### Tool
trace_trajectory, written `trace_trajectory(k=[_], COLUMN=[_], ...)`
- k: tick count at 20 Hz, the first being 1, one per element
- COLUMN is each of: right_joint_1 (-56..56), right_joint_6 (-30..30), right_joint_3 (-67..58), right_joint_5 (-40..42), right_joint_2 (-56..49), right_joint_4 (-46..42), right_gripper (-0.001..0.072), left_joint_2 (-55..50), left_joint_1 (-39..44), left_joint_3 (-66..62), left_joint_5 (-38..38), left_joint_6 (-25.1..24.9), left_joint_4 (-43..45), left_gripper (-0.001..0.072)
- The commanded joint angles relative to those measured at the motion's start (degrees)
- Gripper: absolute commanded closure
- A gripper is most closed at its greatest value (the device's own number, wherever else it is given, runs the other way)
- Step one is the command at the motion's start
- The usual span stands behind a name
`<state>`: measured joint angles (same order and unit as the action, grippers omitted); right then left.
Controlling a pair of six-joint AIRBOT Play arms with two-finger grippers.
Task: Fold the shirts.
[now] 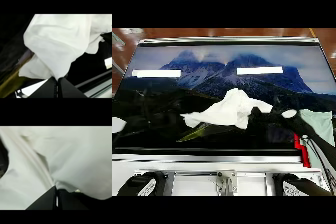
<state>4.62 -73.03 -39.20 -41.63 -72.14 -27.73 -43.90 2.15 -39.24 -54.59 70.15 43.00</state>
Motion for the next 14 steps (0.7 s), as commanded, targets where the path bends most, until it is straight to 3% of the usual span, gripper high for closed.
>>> trace_trajectory(k=[1,4,8,10,14], right_joint_1=[-2.1,-8.0,-16.2,-17.5,-17.4], right_joint_6=[11.4,10.7,-0.6,-7.0,-9.3], right_joint_3=[-10.8,-28.0,-50.3,-57.2,-61.5], right_joint_5=[-13.6,-15.1,-10.6,-11.6,-18.4], right_joint_2=[9.4,22.4,32.5,34.5,36.9], right_joint_4=[0.3,0.0,-5.7,-10.3,-17.9], right_gripper=[0.0653,0.0654,0.0654,0.0654,0.0654], left_joint_2=[1.9,3.3,4.0,4.2,7.5], left_joint_1=[-1.9,-8.0,-13.4,-13.4,-13.4], left_joint_3=[-13.3,-32.6,-57.4,-64.5,-67.7], left_joint_5=[1.6,7.6,13.3,13.1,11.2], left_joint_6=[-3.3,-1.0,3.0,3.0,3.0], left_joint_4=[2.3,2.4,2.4,2.0,6.7], left_gripper=[0.0675,0.0675,0.0675,0.0674,0.0675])
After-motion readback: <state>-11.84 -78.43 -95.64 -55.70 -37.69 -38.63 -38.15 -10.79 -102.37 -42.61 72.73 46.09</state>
